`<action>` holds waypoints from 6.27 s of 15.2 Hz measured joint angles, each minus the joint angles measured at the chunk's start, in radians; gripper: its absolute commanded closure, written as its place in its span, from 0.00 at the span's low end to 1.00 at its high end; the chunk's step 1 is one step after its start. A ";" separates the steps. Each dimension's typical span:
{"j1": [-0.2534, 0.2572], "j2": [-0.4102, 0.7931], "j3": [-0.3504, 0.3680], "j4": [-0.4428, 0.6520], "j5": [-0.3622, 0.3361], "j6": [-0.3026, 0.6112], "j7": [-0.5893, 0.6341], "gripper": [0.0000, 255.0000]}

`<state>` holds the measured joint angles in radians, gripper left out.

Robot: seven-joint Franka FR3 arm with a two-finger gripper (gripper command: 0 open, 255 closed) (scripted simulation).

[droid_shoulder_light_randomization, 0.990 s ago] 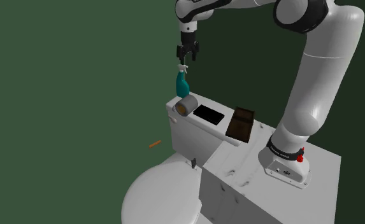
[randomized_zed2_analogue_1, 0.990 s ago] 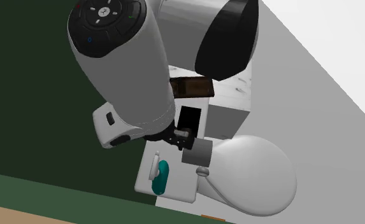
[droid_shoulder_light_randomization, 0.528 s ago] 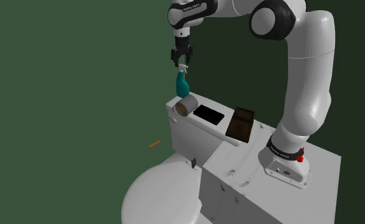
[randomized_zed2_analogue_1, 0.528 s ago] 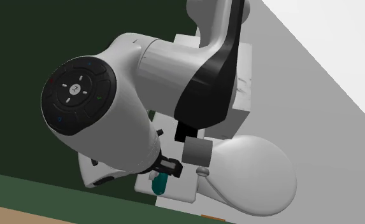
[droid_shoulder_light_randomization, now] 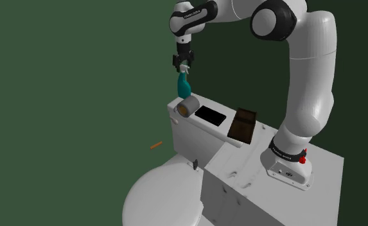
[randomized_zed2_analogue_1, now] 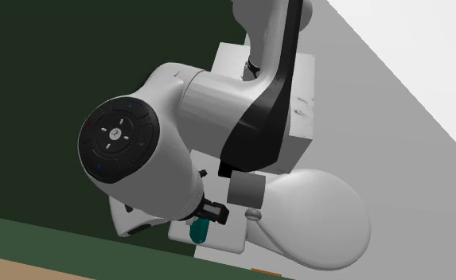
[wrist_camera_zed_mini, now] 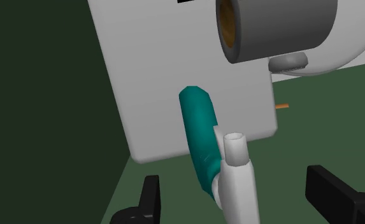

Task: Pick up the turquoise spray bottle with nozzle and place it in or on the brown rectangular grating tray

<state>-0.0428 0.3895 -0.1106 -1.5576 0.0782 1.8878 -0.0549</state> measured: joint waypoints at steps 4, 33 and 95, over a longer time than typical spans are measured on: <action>0.000 0.000 0.000 -0.002 0.000 0.002 0.000 1.00; -0.004 -0.021 -0.003 0.207 -0.005 -0.227 0.011 1.00; -0.099 -1.463 -0.055 -1.103 -0.195 -0.354 -0.045 1.00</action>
<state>-0.1420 -1.0739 -0.1654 -2.6604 -0.1170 1.5334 -0.1001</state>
